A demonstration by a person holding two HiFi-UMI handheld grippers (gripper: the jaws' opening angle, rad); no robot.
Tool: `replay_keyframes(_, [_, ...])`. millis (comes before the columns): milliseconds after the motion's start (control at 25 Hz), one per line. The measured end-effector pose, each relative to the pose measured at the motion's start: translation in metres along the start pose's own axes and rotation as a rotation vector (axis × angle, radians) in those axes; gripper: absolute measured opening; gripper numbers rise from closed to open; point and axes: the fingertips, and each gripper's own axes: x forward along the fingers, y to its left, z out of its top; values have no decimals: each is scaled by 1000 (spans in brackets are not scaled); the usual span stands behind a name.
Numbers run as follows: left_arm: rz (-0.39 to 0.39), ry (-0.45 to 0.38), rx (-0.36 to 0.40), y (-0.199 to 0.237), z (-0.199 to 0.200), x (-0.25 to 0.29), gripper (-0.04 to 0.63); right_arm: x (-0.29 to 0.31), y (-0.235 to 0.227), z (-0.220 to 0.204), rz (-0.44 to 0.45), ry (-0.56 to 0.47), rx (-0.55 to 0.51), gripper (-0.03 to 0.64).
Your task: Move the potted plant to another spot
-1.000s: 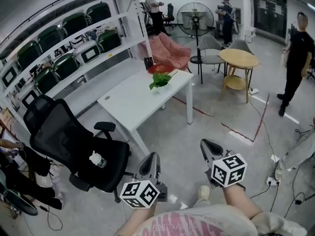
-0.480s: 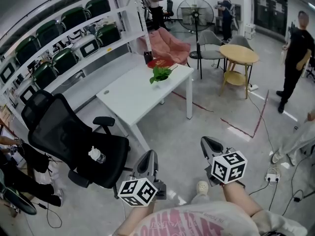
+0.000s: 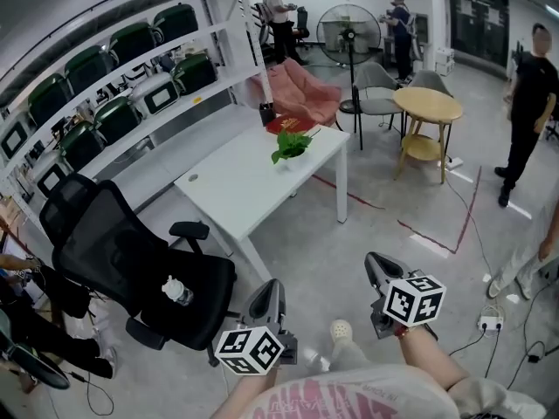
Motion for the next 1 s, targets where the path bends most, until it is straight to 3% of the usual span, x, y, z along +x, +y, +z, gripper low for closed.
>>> replay_keyframes(400, [-8, 20, -35, 39, 11, 76, 25, 88, -33, 11, 2, 64, -1, 12])
replay_keyframes(1000, [58, -25, -56, 99, 60, 210, 25, 240, -75, 90, 80, 66, -43, 14])
